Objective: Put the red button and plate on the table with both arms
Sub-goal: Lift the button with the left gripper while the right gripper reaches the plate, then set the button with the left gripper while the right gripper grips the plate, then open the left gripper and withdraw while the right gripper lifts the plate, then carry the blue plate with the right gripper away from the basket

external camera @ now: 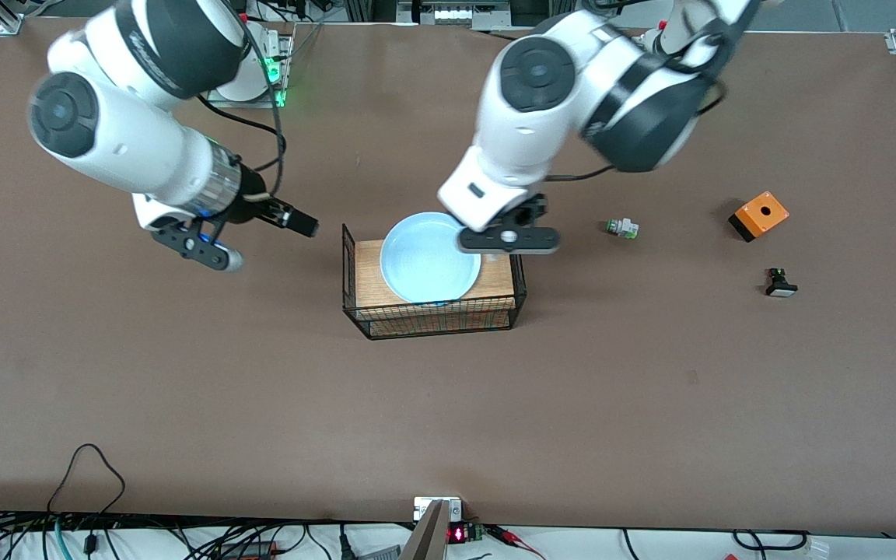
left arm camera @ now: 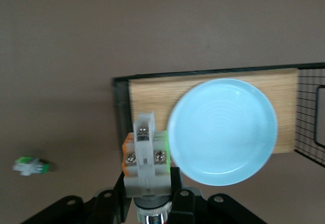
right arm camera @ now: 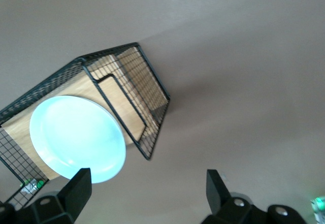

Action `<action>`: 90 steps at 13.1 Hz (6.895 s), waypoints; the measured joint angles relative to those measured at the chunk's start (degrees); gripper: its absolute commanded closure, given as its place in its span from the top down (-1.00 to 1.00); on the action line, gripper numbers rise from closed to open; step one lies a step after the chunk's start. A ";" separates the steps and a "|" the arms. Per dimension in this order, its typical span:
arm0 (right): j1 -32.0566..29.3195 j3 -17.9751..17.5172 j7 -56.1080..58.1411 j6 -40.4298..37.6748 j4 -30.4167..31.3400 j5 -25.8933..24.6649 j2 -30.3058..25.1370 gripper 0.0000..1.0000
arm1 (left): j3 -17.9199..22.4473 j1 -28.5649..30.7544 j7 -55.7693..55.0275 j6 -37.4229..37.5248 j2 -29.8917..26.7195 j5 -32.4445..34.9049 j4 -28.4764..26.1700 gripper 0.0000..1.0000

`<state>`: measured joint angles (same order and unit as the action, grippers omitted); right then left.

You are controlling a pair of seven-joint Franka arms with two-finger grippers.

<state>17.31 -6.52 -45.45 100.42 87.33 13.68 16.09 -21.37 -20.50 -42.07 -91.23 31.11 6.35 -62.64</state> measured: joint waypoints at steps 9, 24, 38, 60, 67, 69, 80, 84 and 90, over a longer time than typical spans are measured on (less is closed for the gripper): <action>13.00 -0.07 -14.85 7.29 -0.08 -10.59 8.30 1.00 | 0.16 23.56 18.63 12.47 -4.07 -1.22 0.03 -1.00; 17.82 -0.03 -16.50 9.11 -0.12 -18.31 12.99 0.81 | 13.29 28.55 38.31 -11.68 -20.93 -4.29 -43.02 -1.00; 19.60 0.02 -16.92 6.28 -0.12 -22.15 14.19 -0.20 | 13.79 29.86 45.13 -39.24 -14.23 -4.30 -64.19 -1.00; 16.74 1.09 -16.91 -0.38 -2.82 -12.63 13.38 -1.00 | 13.92 26.96 45.13 -14.34 -16.88 -4.30 -42.18 1.00; 14.77 1.19 -16.91 -5.06 -6.41 -9.20 12.63 -1.00 | 13.93 26.74 44.31 -2.37 -22.16 -4.31 -27.94 1.00; 14.11 1.23 -16.91 -6.54 -6.68 -8.18 11.86 -1.00 | 14.61 25.50 42.51 -2.18 -24.16 -4.31 -27.74 1.00; 12.46 1.32 -16.91 -15.27 -6.89 -2.25 6.08 -1.00 | 17.85 22.86 41.19 1.20 -25.22 -4.31 -23.82 1.00; 12.14 1.32 -16.62 -21.38 -6.91 -1.80 2.70 -1.00 | 18.14 23.38 41.17 1.19 -25.22 -4.31 -23.81 1.00; 5.23 2.67 -1.10 -31.02 -6.95 -1.93 -1.98 -1.00 | 18.11 23.39 40.16 1.12 -25.25 -4.48 -22.63 1.00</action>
<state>22.54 -3.85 -46.56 69.40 80.38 11.75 14.11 -3.26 2.89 -1.91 -90.11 5.86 1.87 -85.27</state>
